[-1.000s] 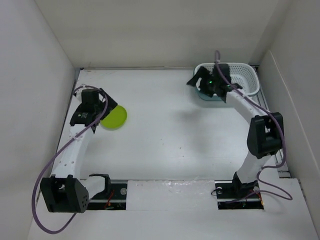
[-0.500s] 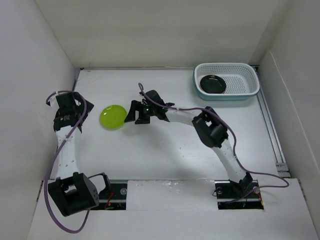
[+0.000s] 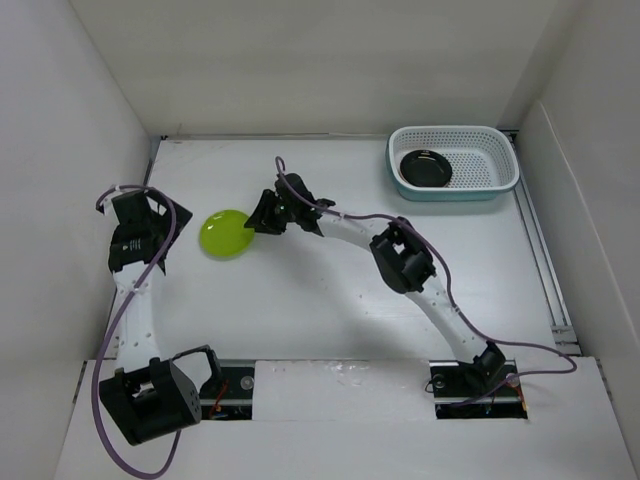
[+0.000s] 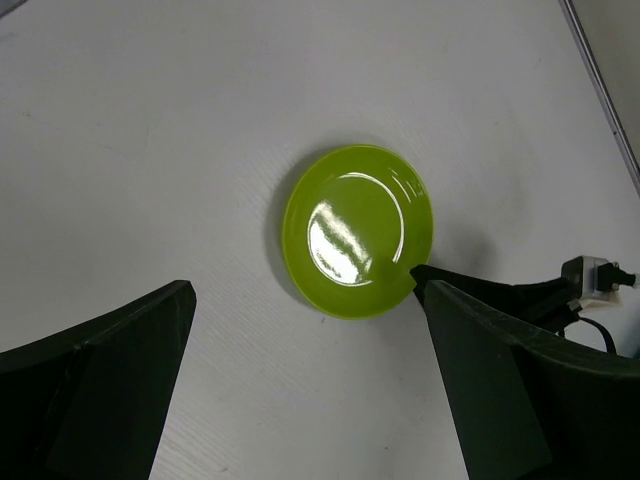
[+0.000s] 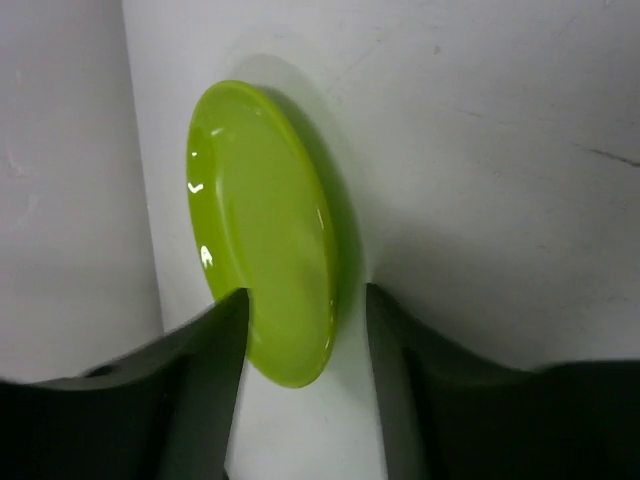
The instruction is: Place the plates into the plastic bin on the countertop
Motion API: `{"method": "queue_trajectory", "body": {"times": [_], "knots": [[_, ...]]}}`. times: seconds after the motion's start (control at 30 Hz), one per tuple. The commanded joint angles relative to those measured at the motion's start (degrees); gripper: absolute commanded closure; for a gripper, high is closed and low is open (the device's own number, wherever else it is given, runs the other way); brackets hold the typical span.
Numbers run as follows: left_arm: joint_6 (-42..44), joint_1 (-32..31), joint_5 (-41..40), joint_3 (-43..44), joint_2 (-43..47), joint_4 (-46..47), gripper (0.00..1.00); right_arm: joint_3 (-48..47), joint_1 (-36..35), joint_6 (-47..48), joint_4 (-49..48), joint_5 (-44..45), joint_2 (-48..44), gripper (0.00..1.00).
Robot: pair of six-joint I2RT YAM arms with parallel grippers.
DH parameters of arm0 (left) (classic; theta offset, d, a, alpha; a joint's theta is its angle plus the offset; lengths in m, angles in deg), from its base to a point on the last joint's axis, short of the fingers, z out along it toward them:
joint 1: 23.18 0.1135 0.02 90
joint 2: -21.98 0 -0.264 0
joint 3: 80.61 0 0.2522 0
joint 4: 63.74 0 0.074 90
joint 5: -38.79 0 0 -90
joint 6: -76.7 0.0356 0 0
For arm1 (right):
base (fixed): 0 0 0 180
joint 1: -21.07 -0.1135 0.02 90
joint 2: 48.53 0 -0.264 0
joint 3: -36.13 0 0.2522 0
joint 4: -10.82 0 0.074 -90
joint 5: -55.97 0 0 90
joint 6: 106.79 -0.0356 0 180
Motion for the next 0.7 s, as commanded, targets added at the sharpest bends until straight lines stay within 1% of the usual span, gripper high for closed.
{"method": "queue_trajectory", "body": {"times": [0.0,0.07,0.1,0.17,0.2,0.27,0.3,0.33,0.37,0.4,0.47,0.5,0.53,0.63,0.67], "knots": [[1.4,0.0,2.6,-0.8,1.7,2.5,0.0,-4.5,-0.9,-2.2,4.7,4.3,1.7,0.56],[1.4,0.0,3.1,-0.8,1.7,2.5,0.0,-7.1,-0.9,-2.7,6.6,3.4,2.9,0.67],[1.4,0.0,3.1,-0.8,1.7,2.5,0.0,-9.5,-0.9,-2.7,7.8,3.4,3.5,0.81],[1.4,0.0,3.6,-0.8,1.7,2.5,0.0,-11.0,-0.9,-2.7,9.1,2.8,4.2,0.98],[1.4,0.0,3.6,-0.8,1.7,2.5,0.0,-11.1,-0.4,-2.2,9.6,2.3,4.2,1.0],[1.4,0.0,4.2,-0.8,1.7,2.5,0.0,-9.0,-0.4,-1.6,9.6,2.2,-0.6,1.0],[1.9,0.0,4.9,-0.8,1.7,2.5,0.0,-4.9,0.2,-1.0,8.0,4.1,-3.0,1.0],[1.9,0.0,5.5,-1.3,1.7,3.1,0.0,-2.6,1.2,-0.9,7.3,4.7,-5.6,1.0],[2.5,0.0,6.3,-1.3,1.7,3.7,0.0,-0.8,2.0,-0.3,6.8,4.7,-10.6,1.0],[3.4,0.0,8.5,-1.3,1.7,3.7,0.0,0.5,3.9,0.3,6.8,4.7,-12.7,1.0],[4.6,0.0,11.9,-1.9,1.7,5.4,0.0,1.7,6.0,3.2,10.5,5.3,-18.0,1.0],[4.6,0.0,15.5,-2.9,1.7,7.1,0.0,1.7,7.0,4.5,12.1,6.0,-19.7,1.0],[5.4,0.0,17.0,-2.9,0.9,7.8,0.0,2.3,9.2,5.7,13.4,7.8,-21.6,1.0],[6.5,-1.5,20.4,-3.4,-0.8,8.3,0.0,7.5,13.5,9.1,15.0,8.3,-29.0,1.0],[6.5,-2.2,20.4,-3.4,-0.8,8.3,0.0,10.4,16.9,9.8,15.8,8.8,-30.7,1.0]]}}
